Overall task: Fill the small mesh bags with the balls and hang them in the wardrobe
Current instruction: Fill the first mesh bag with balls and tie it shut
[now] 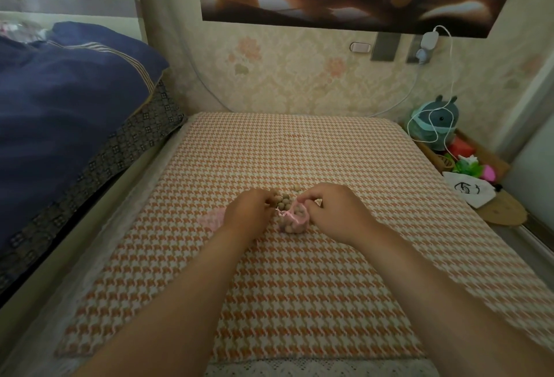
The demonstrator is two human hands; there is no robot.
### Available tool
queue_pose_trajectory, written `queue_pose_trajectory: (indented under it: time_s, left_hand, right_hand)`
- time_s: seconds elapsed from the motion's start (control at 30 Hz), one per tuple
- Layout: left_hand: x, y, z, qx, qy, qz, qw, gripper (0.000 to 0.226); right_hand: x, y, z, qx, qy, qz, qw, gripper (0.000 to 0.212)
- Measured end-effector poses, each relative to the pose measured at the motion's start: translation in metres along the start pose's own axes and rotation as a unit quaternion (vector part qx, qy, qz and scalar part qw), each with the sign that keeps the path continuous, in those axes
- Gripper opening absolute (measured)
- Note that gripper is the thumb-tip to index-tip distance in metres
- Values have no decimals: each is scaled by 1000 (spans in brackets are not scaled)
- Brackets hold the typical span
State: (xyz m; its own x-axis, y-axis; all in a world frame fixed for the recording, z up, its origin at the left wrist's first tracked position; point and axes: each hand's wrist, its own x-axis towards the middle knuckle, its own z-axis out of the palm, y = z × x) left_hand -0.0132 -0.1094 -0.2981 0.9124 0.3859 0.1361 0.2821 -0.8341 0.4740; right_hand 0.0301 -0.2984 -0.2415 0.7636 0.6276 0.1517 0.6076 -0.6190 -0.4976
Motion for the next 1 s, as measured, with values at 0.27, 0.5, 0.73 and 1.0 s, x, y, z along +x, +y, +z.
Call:
queue_pose_trajectory:
  time_s: [0.27, 0.5, 0.73, 1.0]
  left_hand:
    - [6, 5, 4, 1, 12, 4, 1000, 19]
    - [7, 5, -2, -52, 16, -25, 998, 8]
    - [-11, 41, -43, -273, 35, 61, 959, 12]
    - [-33, 51, -38, -51, -7, 50, 997, 19]
  right_hand:
    - [-4, -2, 1, 3, -1, -2, 1000, 25]
    - [-2, -4, 1, -3, 1, -10, 1000, 26]
    - [0, -1, 0, 5, -5, 9, 1000, 29]
    - [-9, -6, -8, 30, -22, 14, 999, 30]
